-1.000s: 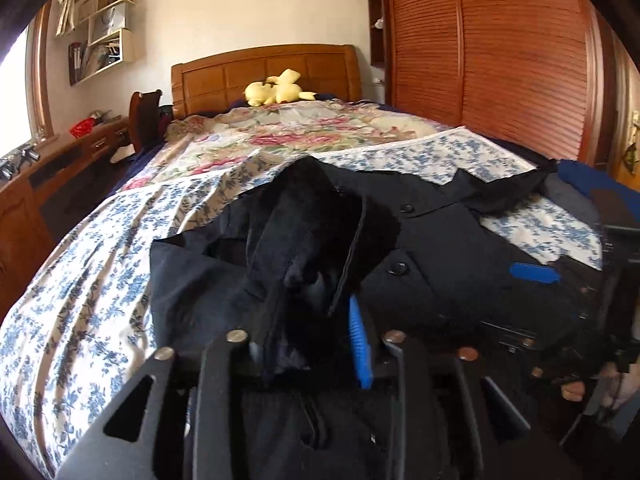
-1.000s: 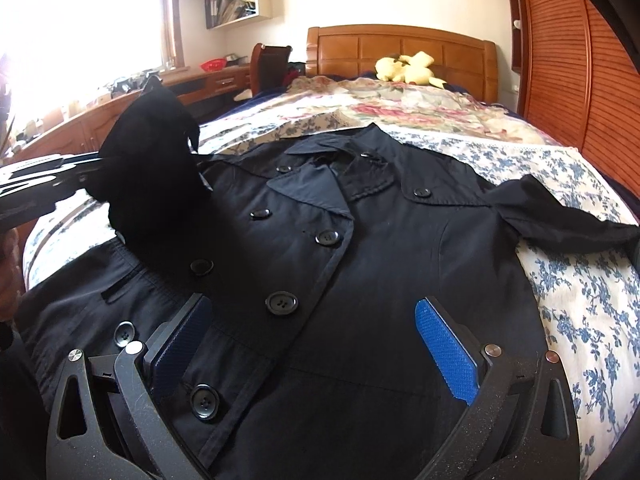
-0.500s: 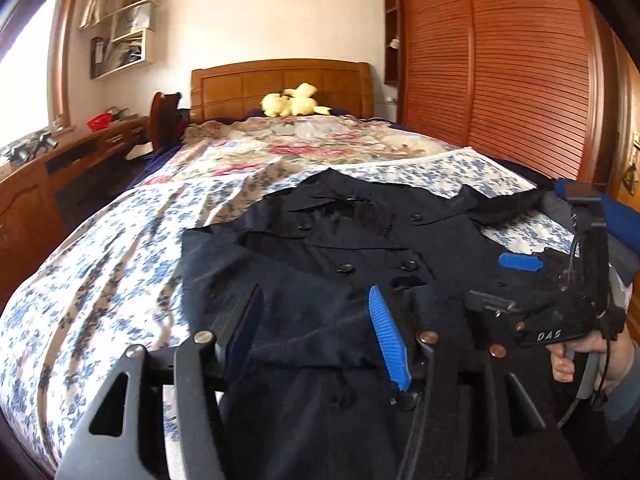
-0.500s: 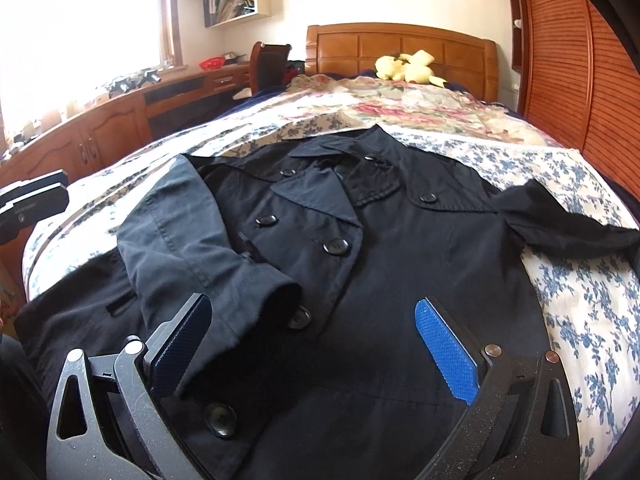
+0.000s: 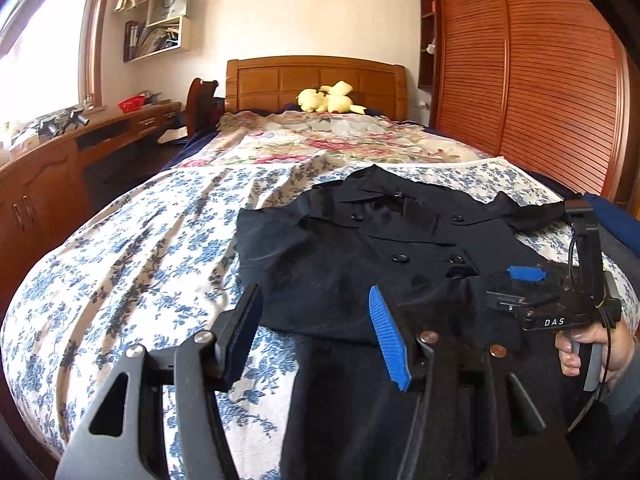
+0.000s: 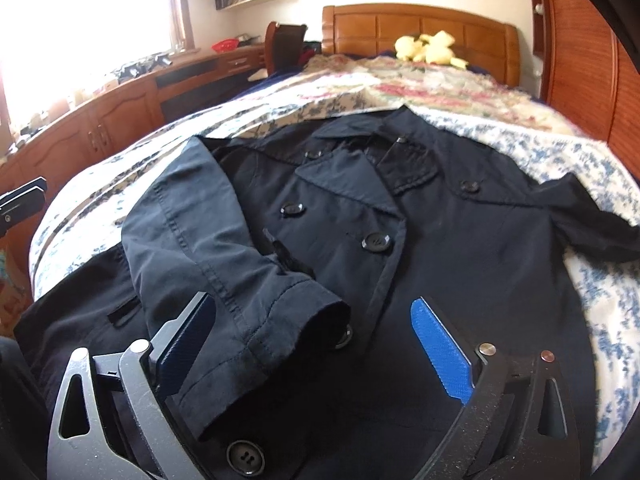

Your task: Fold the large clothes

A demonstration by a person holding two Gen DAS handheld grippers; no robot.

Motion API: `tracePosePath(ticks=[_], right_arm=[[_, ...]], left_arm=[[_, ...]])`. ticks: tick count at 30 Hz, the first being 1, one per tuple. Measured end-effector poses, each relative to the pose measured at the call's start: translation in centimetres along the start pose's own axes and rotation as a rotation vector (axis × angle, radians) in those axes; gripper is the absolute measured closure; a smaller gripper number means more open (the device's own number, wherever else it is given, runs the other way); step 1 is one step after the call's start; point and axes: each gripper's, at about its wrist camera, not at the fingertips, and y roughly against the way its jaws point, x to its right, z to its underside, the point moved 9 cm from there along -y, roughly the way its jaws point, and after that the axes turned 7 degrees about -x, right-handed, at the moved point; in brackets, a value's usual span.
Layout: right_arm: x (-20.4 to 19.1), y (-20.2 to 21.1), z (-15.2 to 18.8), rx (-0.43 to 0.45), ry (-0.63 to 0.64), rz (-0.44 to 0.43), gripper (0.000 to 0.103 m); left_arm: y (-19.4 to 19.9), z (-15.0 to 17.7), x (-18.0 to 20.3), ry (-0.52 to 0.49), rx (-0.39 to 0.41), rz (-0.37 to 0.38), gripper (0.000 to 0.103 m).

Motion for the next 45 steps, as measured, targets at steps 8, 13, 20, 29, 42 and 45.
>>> tracePosePath(ticks=[8,13,20,29,42,45], right_arm=[[-1.8,-1.0,1.1,-0.076,0.032,-0.113,0.092],[-2.9,3.6,0.7,0.001,0.081,-0.163,0.099],[0.0,11.9,-1.0,0.125,0.079,-0.055,0.1],[3.5,18.5,-1.2,0.216,0.08,0.139,0.1],[7.1,20.5,3.5,0.164,0.001,0.285,0.101],[7.5,20.1,3.9,0.126,-0.025,0.249,0.1]], left_arm=[[-0.1,0.2,0.0,0.001,-0.006,0.002,0.049],[0.4,-0.2,0.8,-0.004,0.011,0.025,0.049],[1.1,-0.6,2.1,-0.025,0.036,0.037,0.049],[1.5,-1.2,3.4,-0.031,0.056,0.057,0.049],[1.2,-1.3,5.0,-0.059,0.049,0.082,0.049],[1.1,-1.4,5.3,-0.059,0.046,0.09,0.049]])
